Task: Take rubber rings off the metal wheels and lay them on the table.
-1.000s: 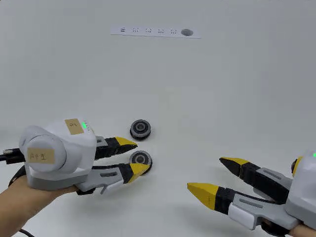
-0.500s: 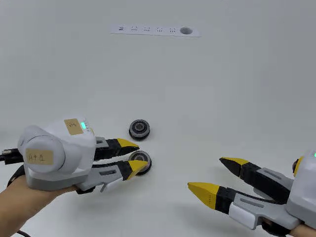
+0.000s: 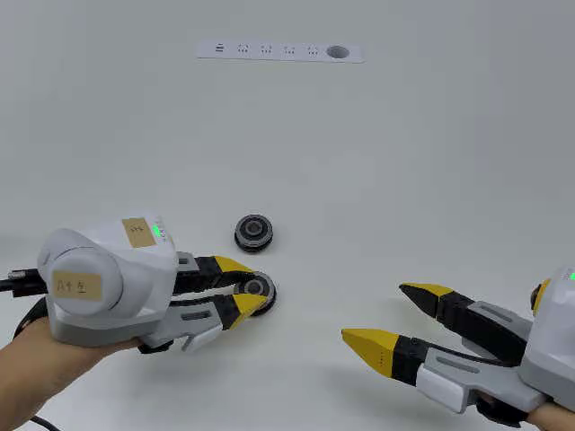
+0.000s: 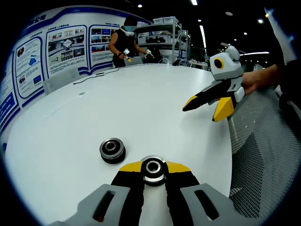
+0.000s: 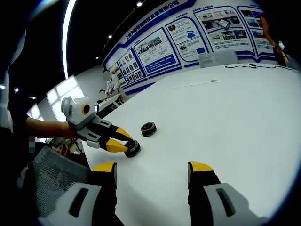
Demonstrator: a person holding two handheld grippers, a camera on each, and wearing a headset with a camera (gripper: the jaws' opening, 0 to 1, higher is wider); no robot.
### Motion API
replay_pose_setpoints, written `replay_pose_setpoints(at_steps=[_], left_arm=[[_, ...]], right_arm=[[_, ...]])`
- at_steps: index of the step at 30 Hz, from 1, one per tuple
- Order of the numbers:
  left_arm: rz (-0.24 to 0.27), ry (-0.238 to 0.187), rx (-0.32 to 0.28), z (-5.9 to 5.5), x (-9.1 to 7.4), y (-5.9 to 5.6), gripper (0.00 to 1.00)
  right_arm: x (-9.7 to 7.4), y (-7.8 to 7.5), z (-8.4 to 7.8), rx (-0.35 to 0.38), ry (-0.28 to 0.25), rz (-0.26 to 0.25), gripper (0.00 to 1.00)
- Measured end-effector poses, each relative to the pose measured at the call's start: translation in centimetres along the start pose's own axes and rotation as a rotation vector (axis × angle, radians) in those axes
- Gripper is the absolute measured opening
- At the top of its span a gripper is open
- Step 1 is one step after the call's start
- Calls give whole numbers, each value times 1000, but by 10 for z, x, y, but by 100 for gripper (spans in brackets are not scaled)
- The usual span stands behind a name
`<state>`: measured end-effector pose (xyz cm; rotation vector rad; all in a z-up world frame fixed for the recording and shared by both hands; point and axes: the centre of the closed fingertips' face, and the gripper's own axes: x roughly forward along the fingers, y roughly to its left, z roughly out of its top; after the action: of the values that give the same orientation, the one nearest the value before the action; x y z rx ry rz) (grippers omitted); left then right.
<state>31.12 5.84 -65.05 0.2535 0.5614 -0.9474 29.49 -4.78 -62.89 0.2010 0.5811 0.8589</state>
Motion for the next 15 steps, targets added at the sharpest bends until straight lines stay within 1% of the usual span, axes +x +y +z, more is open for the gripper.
replay_pose_setpoints(at_steps=[7,10,11,13,14,15], left_arm=[[-1,8,12,1,0,0,15],[-3,21,40,1,0,-1,15],[0,33,67,1,0,0,14],[-2,50,95,1,1,-1,14],[-2,54,92,1,1,0,14],[-6,68,109,1,1,0,14]], right_arm=[[1,2,-1,-3,4,6,62],[1,3,0,-7,3,8,62],[1,3,0,-5,2,9,62],[1,4,0,-7,1,11,62],[2,5,0,-9,2,13,62],[2,6,0,-9,1,15,62]])
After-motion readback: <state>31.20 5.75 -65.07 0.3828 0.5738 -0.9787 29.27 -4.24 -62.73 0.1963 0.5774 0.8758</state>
